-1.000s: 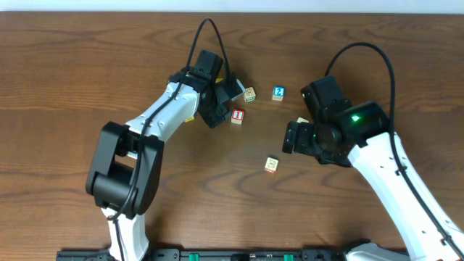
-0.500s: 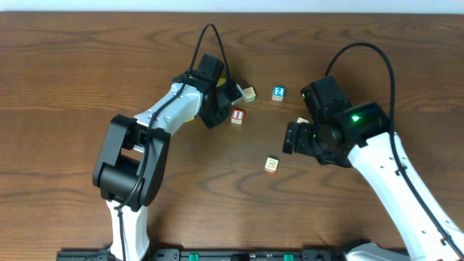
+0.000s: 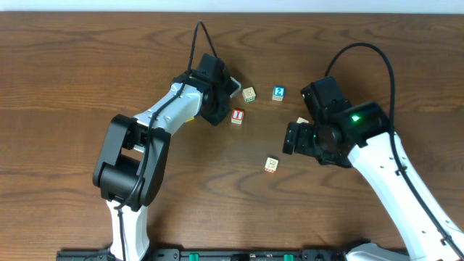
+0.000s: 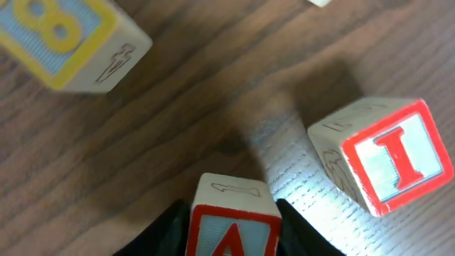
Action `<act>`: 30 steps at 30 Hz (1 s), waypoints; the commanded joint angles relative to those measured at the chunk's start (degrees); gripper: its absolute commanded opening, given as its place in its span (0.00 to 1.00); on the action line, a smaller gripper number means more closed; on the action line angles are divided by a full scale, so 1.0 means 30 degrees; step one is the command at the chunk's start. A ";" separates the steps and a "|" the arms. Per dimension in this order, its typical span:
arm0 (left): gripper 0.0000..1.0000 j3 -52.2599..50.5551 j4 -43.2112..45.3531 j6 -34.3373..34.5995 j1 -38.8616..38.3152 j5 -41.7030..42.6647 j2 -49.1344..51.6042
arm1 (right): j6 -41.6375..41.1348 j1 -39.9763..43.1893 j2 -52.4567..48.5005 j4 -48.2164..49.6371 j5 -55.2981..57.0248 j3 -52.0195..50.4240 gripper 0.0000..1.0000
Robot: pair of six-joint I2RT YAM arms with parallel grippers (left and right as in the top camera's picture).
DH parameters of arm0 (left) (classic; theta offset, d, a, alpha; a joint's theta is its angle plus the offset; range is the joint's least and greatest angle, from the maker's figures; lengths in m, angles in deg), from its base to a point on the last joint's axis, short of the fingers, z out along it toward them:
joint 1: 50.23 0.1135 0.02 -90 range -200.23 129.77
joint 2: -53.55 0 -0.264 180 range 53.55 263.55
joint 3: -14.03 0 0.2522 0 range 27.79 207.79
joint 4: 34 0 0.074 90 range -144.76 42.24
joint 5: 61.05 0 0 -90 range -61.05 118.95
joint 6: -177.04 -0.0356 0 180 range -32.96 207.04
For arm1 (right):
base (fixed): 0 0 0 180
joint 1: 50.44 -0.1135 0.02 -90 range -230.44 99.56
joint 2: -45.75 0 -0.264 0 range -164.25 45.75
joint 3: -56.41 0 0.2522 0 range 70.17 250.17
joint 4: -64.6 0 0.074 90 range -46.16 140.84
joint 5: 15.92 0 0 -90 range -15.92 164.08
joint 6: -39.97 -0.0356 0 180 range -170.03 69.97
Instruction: Spell out Ai2
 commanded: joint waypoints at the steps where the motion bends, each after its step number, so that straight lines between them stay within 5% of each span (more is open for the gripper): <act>1: 0.35 -0.0022 0.0051 0.3286 0.0007 -0.0080 0.0415 | 0.0277 0.0124 0.0146 -0.0073 0.0219 0.0168 0.99; 7: 0.30 -0.0029 0.0095 0.3825 0.0015 -0.0131 0.0415 | 0.0284 0.0124 0.0146 -0.0284 0.0255 0.0168 0.99; 20: 0.27 -0.0029 -0.0678 0.9748 0.0007 -0.0707 0.0415 | 0.0277 0.0124 0.0146 -0.0350 0.0364 0.0168 0.99; 30: 0.37 -0.0022 -0.0874 1.0426 0.0000 -0.1078 0.0415 | 0.0277 0.0124 0.0146 -0.0342 0.0372 0.0168 0.99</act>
